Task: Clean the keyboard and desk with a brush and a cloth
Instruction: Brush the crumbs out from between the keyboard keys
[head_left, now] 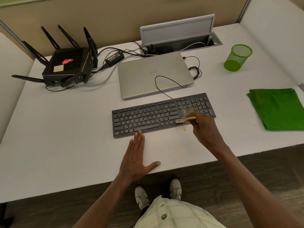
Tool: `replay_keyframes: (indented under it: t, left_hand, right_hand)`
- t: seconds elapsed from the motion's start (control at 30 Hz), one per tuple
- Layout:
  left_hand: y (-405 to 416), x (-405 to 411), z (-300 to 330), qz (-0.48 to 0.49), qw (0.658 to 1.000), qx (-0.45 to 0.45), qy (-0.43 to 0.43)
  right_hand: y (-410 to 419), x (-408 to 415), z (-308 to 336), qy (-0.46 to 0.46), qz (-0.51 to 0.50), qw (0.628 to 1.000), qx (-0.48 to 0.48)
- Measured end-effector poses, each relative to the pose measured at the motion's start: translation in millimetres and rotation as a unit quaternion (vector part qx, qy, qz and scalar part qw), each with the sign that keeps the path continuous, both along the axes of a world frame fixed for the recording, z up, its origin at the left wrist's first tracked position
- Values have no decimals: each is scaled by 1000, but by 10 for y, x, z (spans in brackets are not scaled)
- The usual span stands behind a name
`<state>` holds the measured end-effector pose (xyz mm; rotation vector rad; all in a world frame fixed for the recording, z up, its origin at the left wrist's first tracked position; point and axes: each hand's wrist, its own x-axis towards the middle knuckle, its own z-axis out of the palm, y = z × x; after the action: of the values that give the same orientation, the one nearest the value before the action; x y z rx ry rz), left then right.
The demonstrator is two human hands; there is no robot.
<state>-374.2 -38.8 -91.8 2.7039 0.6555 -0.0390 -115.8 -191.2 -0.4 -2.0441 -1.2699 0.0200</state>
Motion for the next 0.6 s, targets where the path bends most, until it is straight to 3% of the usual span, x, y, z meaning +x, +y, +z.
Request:
replay_keyframes:
  t: [0.13,0.6]
  left_hand:
    - [-7,-1,2,4,1000,14,8]
    - [-14,12,-7,-18,997,54,49]
  right_hand:
    - [66,-63,-42,2,57,998,-11]
    - [23,53,-103,19,71,997,-20]
